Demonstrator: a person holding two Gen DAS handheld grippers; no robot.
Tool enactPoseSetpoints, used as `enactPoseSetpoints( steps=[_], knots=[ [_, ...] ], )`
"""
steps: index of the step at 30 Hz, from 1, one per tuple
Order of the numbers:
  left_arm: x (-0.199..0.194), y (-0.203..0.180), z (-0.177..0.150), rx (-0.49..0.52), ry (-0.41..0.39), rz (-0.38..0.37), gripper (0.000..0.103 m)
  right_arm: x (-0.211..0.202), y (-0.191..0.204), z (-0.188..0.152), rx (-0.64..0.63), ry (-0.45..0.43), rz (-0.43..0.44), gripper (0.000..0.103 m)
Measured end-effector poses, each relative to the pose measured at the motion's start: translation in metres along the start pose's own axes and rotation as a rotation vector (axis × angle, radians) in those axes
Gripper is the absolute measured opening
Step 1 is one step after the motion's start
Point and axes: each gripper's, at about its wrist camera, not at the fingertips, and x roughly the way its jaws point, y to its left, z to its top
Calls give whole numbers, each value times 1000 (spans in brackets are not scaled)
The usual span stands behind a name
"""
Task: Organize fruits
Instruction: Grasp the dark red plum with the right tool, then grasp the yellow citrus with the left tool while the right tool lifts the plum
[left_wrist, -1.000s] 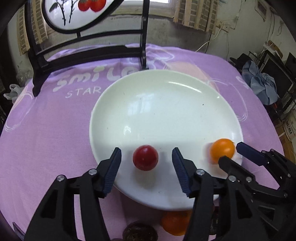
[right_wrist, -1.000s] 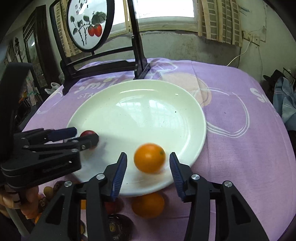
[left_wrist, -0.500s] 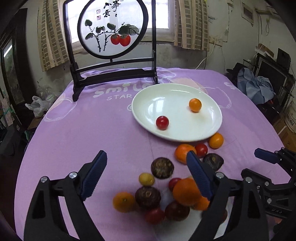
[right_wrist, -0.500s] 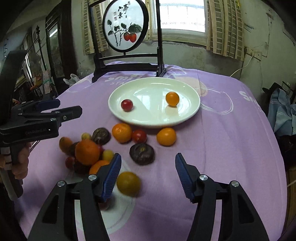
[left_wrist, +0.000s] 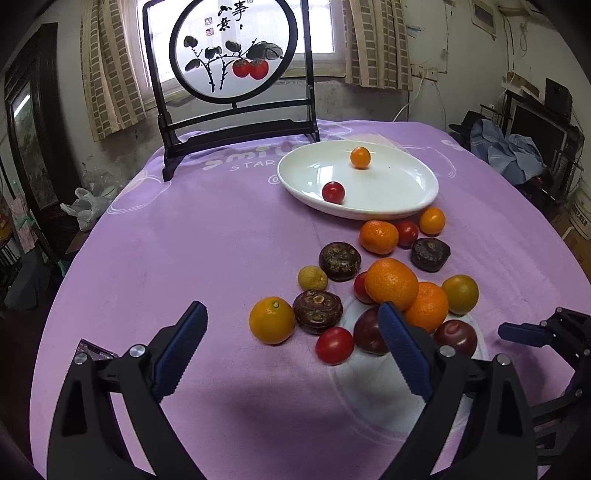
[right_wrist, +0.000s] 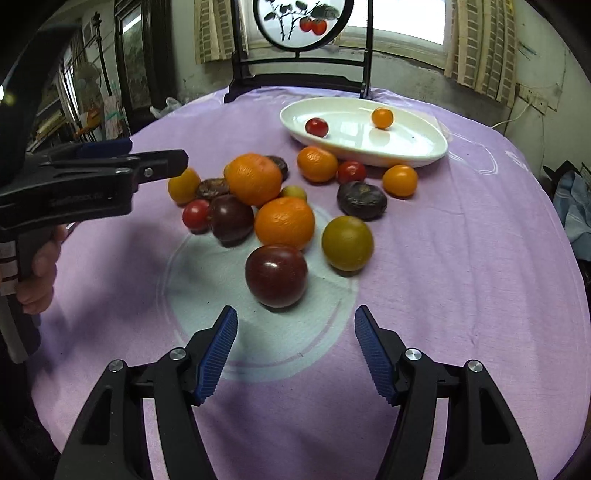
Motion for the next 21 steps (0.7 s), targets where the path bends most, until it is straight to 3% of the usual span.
enactPoseSetpoints(
  steps=[5, 10, 11, 12, 16, 21],
  knots=[
    [-2, 11, -13, -17, 13, -18, 94, 19, 12, 10, -17, 54, -61, 67],
    [2, 21, -27, -44, 52, -54, 94, 33, 16, 17, -6, 61, -44, 66],
    [4, 23, -29, -49, 63, -54, 94, 35, 15, 19, 4, 57, -38, 58],
    [6, 25, -30, -53, 70, -53, 94, 35, 13, 20, 14, 51, -29, 39],
    [13, 31, -35, -62, 99, -37, 94, 32, 12, 21, 27, 33, -49, 38],
    [20, 37, -37, -47, 130, 17, 94, 26, 4, 12, 52, 18, 51, 39]
  ],
)
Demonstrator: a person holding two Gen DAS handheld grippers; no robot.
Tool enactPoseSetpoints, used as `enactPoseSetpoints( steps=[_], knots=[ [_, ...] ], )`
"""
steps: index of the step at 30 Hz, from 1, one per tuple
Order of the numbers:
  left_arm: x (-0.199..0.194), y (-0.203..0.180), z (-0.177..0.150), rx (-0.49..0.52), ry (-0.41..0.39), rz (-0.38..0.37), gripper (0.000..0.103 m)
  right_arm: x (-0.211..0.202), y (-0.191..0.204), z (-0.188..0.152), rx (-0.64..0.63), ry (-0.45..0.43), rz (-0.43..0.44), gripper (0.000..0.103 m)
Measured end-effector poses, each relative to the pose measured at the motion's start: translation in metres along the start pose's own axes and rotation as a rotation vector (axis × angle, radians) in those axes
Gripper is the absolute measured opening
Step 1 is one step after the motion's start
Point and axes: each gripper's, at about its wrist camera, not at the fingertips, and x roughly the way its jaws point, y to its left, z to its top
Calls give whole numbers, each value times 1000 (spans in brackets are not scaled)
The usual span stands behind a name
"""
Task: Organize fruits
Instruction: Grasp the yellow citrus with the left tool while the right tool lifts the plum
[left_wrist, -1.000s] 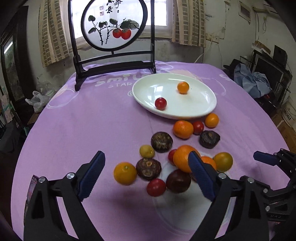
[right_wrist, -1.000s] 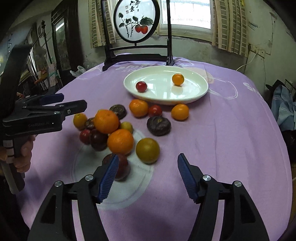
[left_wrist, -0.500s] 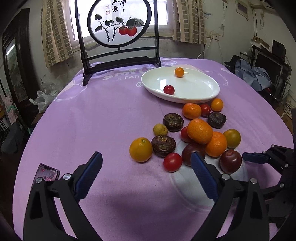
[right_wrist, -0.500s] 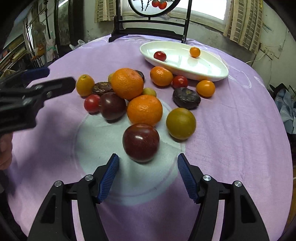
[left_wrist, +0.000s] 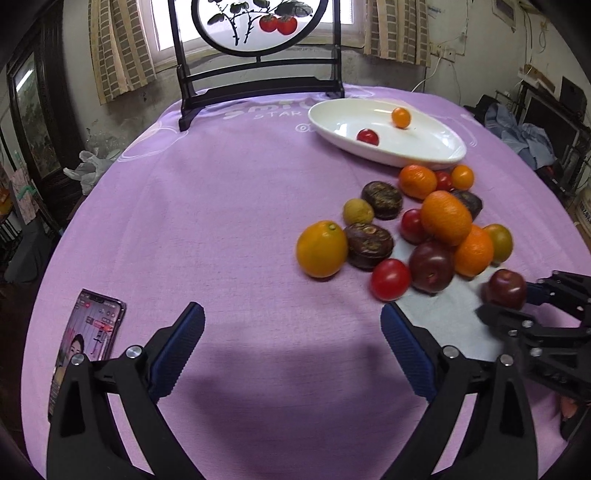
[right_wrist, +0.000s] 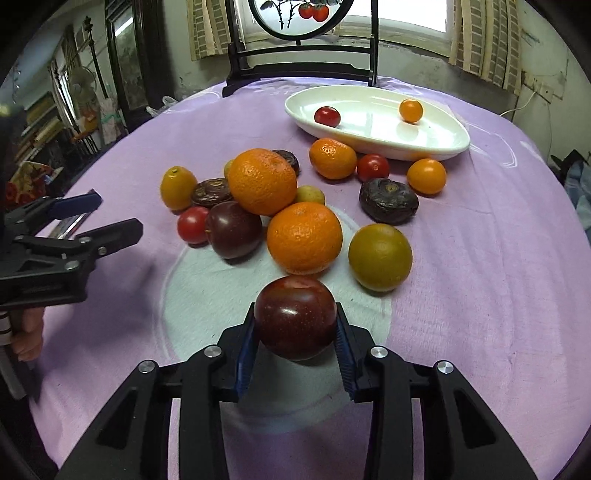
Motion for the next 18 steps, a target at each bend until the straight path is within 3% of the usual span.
enactPoseSetpoints(
  steps=[9, 16, 18],
  knots=[
    [35, -6, 14, 40, 73, 42, 92, -5, -9, -4, 24, -7, 74, 39],
    [51, -14, 29, 50, 84, 6, 67, -5, -12, -5, 32, -1, 79, 39],
    [52, -15, 31, 46, 83, -31, 47, -4, -12, -5, 31, -1, 78, 39]
  ],
)
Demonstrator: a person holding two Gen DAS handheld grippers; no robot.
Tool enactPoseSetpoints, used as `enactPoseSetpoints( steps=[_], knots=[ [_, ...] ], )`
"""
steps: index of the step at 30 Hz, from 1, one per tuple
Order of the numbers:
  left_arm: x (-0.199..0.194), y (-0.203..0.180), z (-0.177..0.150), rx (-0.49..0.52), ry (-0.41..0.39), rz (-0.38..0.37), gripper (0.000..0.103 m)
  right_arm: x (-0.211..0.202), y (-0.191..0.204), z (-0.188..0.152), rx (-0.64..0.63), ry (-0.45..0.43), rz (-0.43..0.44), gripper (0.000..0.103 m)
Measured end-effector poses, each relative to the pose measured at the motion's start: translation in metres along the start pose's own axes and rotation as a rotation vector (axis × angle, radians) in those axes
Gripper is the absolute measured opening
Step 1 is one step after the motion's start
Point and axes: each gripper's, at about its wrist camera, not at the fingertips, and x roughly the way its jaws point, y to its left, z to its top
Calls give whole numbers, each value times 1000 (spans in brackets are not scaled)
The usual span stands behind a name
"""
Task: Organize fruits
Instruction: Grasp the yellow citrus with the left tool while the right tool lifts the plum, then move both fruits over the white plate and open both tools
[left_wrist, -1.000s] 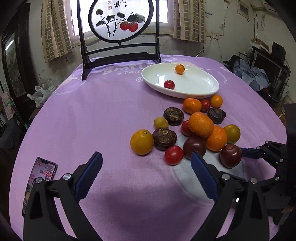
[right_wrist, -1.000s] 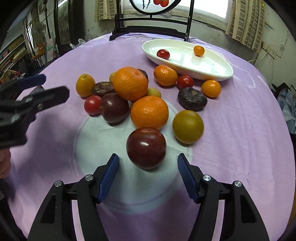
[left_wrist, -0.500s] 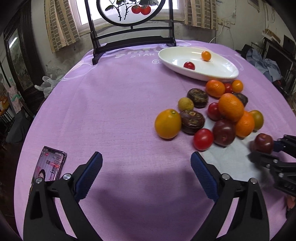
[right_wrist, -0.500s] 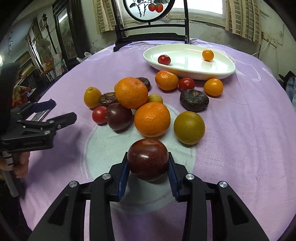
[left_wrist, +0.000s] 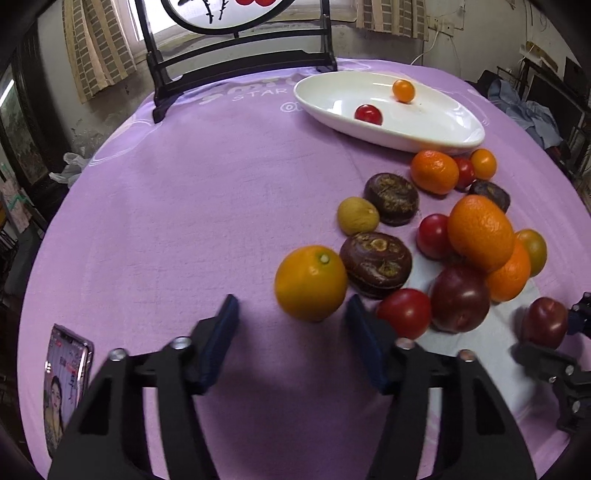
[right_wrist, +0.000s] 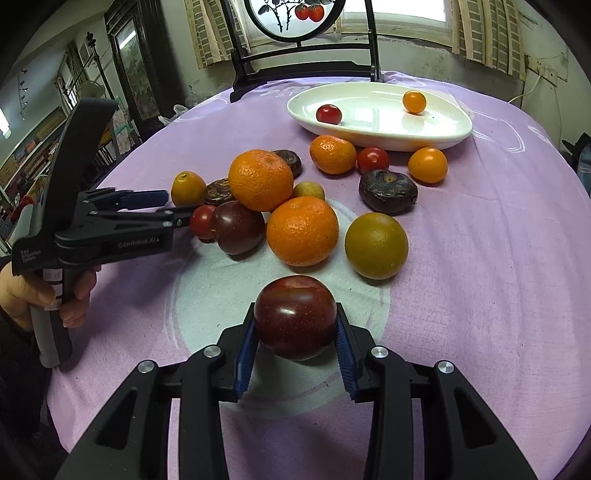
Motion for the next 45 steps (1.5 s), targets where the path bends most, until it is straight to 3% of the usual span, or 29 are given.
enactPoseSetpoints(
  steps=[3, 8, 13, 16, 23, 29, 38, 45],
  knots=[
    [2, -3, 3, 8, -8, -25, 37, 0, 1, 0, -2, -1, -3, 39],
    [-6, -3, 0, -13, -6, -19, 36, -3, 1, -1, -3, -14, -5, 39],
    [-43, -4, -4, -2, -74, -7, 36, -19, -3, -1, 14, -57, 2, 39],
    [-67, -5, 1, 3, -115, -31, 36, -39, -6, -1, 33, -101, 57, 39],
    [-90, -27, 38, 8, -161, -152, 36, -90, -27, 23, 26, -218, 29, 39],
    [-52, -57, 99, -10, -106, -213, 36, -88, -42, 75, -43, -277, -96, 39],
    [35, -86, 178, 9, -30, -121, 36, -4, -92, 137, -27, -219, -185, 39],
    [79, -95, 199, 64, 13, -18, 37, 38, -114, 158, 17, -167, -173, 41]
  ],
)
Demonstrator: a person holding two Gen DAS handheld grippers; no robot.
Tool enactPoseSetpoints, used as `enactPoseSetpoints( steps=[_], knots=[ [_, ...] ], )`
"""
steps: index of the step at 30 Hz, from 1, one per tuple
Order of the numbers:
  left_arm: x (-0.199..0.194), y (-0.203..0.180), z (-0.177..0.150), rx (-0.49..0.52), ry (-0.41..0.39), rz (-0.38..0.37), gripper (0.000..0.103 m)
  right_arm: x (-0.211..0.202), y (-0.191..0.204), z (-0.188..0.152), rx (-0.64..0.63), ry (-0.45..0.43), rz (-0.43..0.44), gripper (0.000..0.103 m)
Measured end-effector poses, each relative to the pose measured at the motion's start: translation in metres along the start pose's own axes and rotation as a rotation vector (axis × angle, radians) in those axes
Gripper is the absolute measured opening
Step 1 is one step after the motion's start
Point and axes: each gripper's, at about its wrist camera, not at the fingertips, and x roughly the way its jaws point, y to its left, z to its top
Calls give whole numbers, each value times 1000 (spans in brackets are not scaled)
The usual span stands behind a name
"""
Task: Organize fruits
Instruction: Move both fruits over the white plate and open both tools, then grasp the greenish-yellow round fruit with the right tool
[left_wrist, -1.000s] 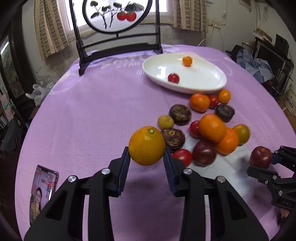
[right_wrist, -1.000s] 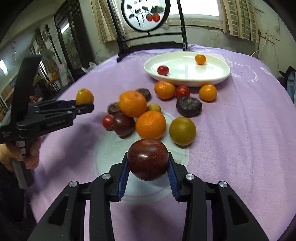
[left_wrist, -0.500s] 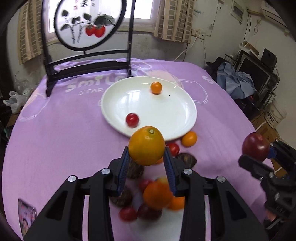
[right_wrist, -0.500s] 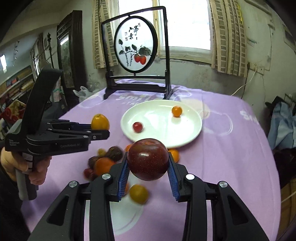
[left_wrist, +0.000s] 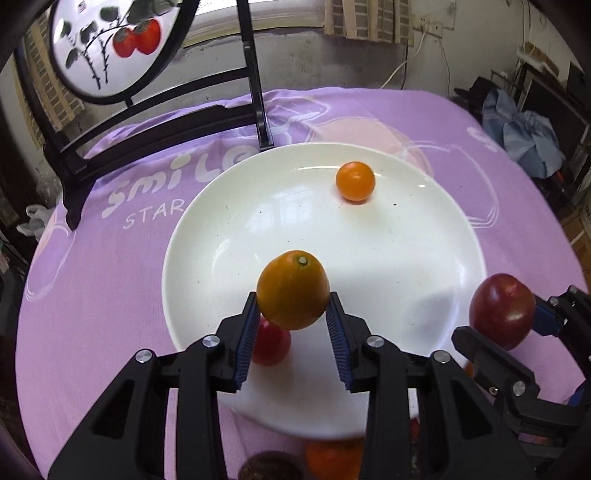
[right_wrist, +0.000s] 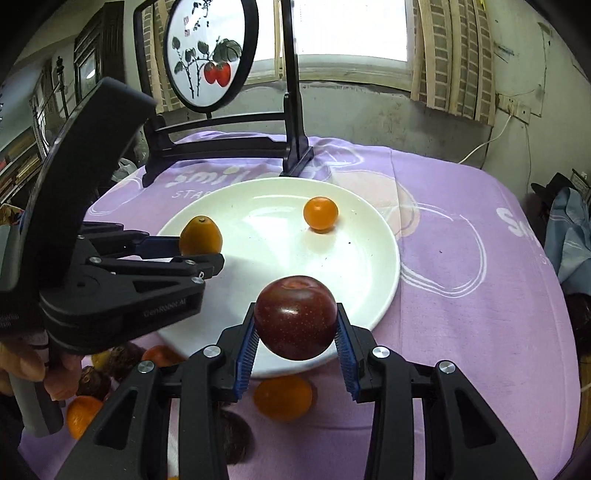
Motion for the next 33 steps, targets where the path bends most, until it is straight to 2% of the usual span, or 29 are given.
enactPoseSetpoints(
  steps=[1, 3, 5, 7, 11, 18, 26, 33],
  knots=[
    [1, -2, 0, 6, 2, 0, 39, 4, 0, 1, -5, 3, -2, 44],
    [-2, -4, 0, 13, -12, -6, 56, 5, 3, 0, -20, -16, -24, 55],
    [-11, -3, -3, 8, -40, -3, 62, 2, 4, -1, -30, -27, -49, 56],
    [-22, 0, -7, -6, -53, -39, 69, -6, 4, -2, -28, -33, -35, 57],
    [-52, 6, -22, -16, -97, -49, 73, -28, 4, -10, -25, -49, -30, 60],
    [-108, 21, -70, -41, -198, -24, 91, -64, 11, -39, -3, -48, -14, 63],
    [-128, 41, -136, -89, -190, -51, 93, -87, 28, -82, 11, -19, 3, 66],
    [-129, 56, -166, -141, -173, -75, 93, -99, 46, -98, 14, -2, 23, 66]
  ],
)
